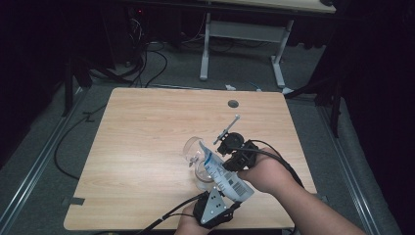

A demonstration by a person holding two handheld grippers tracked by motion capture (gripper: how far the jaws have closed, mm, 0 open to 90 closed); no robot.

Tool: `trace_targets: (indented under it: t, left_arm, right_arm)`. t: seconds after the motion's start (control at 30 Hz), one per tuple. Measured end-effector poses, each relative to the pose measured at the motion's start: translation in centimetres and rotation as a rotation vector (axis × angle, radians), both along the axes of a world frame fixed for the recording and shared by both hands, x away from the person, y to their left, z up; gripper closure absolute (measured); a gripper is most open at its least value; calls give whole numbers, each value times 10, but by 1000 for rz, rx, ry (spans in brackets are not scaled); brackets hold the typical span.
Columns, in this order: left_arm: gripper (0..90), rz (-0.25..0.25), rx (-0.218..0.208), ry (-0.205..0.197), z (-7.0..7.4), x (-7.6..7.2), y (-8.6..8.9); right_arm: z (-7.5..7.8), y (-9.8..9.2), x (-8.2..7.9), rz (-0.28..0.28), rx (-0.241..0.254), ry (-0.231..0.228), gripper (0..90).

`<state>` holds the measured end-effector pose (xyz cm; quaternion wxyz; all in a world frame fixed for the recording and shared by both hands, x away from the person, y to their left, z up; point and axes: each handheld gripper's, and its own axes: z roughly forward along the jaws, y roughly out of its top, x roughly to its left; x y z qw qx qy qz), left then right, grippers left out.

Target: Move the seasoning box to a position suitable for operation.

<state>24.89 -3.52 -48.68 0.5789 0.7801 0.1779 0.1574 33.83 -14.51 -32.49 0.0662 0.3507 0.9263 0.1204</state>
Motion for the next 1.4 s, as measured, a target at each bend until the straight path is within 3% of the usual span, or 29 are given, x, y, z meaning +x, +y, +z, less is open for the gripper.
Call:
trace_targets:
  t: [1.4]
  left_arm:
    - [591, 2, -9, -2, 3, 0, -1]
  right_arm:
    - [2, 1, 1, 7, 4, -2, 900]
